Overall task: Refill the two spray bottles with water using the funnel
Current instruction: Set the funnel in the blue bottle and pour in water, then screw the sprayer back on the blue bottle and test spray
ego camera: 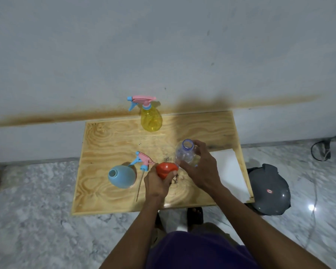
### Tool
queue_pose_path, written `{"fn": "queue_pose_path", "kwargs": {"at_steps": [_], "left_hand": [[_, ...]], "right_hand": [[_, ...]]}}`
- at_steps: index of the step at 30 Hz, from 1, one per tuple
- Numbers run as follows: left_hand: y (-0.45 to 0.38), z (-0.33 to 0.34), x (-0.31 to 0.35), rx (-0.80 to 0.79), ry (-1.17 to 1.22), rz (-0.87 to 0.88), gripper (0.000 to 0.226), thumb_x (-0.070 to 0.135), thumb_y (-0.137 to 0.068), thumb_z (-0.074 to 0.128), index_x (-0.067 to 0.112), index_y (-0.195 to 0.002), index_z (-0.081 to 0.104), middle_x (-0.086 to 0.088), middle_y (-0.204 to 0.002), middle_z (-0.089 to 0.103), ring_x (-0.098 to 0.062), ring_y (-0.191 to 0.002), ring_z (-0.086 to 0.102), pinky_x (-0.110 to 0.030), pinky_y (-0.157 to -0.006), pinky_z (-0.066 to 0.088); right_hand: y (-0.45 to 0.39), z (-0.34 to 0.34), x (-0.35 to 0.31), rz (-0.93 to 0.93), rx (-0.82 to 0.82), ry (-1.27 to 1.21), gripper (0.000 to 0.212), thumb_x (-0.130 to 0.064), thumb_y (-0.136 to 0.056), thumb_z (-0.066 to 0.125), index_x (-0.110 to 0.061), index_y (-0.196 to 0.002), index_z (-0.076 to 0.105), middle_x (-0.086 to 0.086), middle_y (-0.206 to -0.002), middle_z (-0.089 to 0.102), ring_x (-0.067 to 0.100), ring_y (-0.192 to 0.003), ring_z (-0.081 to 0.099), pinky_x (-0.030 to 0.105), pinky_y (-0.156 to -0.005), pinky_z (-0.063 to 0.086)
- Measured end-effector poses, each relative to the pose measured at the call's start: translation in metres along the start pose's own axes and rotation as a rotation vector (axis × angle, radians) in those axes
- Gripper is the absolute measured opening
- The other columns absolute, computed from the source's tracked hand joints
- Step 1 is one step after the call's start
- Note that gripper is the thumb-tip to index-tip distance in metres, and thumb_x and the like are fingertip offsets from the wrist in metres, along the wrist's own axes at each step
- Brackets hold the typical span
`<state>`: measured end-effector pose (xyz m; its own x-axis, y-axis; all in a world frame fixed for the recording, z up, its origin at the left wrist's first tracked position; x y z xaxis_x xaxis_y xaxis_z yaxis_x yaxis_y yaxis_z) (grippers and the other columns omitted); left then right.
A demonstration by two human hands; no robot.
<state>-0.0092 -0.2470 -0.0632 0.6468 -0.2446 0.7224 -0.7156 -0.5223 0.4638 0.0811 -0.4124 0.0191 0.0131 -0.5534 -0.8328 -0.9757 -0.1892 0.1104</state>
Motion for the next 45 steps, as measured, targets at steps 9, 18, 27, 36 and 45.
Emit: {"fn": "queue_pose_path", "kwargs": {"at_steps": [9,18,27,36,45], "left_hand": [[0.004,-0.013,-0.01,-0.131,0.097,0.02,0.106,0.069,-0.055,0.086,0.038,-0.143,0.037,0.011,-0.119,0.069,-0.013,-0.11,0.068,-0.043,-0.092,0.058],[0.047,-0.098,-0.047,0.05,0.027,0.106,0.044,0.064,-0.076,0.071,0.024,-0.081,0.053,0.002,-0.072,0.067,-0.013,-0.07,0.068,-0.03,-0.062,0.056],[0.02,-0.15,-0.069,0.308,0.126,0.194,0.076,0.046,-0.076,0.083,0.038,-0.14,0.042,0.025,-0.132,0.046,-0.003,-0.124,0.048,-0.04,-0.098,0.052],[-0.012,-0.141,-0.082,0.208,0.221,0.323,0.072,0.04,-0.078,0.083,0.034,-0.141,0.047,0.011,-0.14,0.057,-0.008,-0.132,0.053,-0.042,-0.106,0.049],[-0.021,-0.142,-0.075,0.111,0.225,0.303,0.075,0.027,-0.077,0.086,0.016,-0.141,0.048,0.01,-0.133,0.057,0.017,-0.118,0.052,-0.006,-0.093,0.044]], "right_hand": [[0.01,-0.001,-0.005,0.073,0.048,-0.011,0.097,-0.047,-0.063,0.09,-0.024,-0.141,0.037,-0.001,-0.133,0.056,0.015,-0.114,0.057,0.035,-0.089,0.051],[0.072,0.041,-0.036,0.312,0.078,-0.09,0.023,-0.029,-0.083,0.078,-0.019,-0.091,0.058,-0.006,-0.079,0.062,0.006,-0.074,0.06,0.017,-0.063,0.041],[0.028,0.168,-0.046,0.26,-0.103,0.19,0.03,-0.032,-0.1,0.052,-0.009,-0.114,0.065,0.01,-0.113,0.069,0.026,-0.103,0.062,0.016,-0.066,0.018],[0.014,0.196,-0.034,0.371,-0.086,0.25,0.025,-0.021,-0.1,0.053,0.0,-0.107,0.063,0.016,-0.111,0.067,0.018,-0.085,0.053,0.015,-0.065,0.022],[0.01,0.21,-0.023,0.524,-0.079,0.211,0.032,-0.021,-0.099,0.053,0.006,-0.115,0.059,0.016,-0.112,0.061,0.032,-0.109,0.06,0.014,-0.063,0.034]]}}
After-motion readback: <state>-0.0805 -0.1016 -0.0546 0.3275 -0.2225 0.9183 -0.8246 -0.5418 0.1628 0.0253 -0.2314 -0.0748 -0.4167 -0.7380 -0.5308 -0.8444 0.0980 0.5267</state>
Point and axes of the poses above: each hand's wrist, its own y-axis away from the middle knuckle, its own z-axis out of the palm, x = y × z, the point moved 6 cm from there along -y, towards the middle knuckle
